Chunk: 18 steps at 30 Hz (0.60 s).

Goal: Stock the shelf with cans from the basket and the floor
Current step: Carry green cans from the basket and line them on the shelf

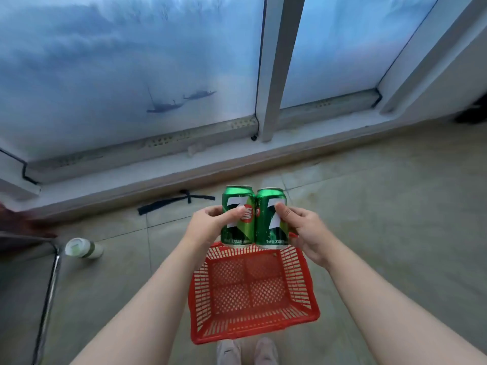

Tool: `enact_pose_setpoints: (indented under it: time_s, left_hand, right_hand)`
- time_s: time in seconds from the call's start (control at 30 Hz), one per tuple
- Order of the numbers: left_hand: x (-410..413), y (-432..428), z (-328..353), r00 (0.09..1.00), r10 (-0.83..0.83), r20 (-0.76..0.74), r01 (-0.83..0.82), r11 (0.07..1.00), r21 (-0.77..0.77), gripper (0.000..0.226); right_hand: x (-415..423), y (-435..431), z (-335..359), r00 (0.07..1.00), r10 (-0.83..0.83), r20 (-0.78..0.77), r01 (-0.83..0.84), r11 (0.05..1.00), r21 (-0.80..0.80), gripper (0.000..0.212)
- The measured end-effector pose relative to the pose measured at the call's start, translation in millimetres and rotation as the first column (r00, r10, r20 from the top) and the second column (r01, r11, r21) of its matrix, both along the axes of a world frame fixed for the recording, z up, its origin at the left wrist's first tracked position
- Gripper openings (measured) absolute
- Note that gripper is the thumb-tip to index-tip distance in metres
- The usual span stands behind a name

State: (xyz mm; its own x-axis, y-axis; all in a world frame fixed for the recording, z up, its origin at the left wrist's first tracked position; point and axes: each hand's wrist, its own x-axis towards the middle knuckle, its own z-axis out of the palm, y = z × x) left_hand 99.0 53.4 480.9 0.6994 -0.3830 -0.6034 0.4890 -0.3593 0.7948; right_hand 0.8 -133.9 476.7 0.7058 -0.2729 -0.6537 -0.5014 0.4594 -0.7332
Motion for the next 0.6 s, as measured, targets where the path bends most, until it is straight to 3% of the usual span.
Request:
enact_pose_setpoints:
  time_s: [0.1, 0.23, 0.37, 0.47, 0.6]
  left_hand:
    - [-0.2, -0.8, 67.4, 0.998, 0.042, 0.044, -0.041, 0.999, -0.026, 0.098]
    - [-7.9, -0.3, 145.2, 0.993, 0.047, 0.107, -0.039, 0.996, -0.078, 0.086]
    - [-20.9, 2.6, 217.7, 0.984, 0.06, 0.166, -0.044, 0.994, -0.099, 0.076]
    - [-22.1, 5.9, 257.0, 0.975, 0.112, 0.193, -0.085, 0.986, -0.142, 0.054]
    - [-14.8, 8.4, 294.6, 0.967, 0.084, 0.24, -0.039, 0.981, -0.188, 0.064]
  right_hand:
    - [1.8, -1.9, 70.1, 0.998, 0.031, 0.05, -0.028, 0.998, -0.052, 0.053]
    - [0.1, -0.6, 146.7, 0.995, 0.028, 0.098, -0.016, 0.992, -0.123, 0.056]
    - [-3.4, 3.2, 210.3, 0.991, 0.042, 0.126, -0.019, 0.982, -0.185, 0.045]
    - [-4.5, 3.7, 250.1, 0.983, 0.089, 0.16, -0.05, 0.97, -0.236, 0.053]
    - [-3.6, 4.5, 294.7, 0.967, 0.126, 0.219, -0.056, 0.952, -0.3, 0.064]
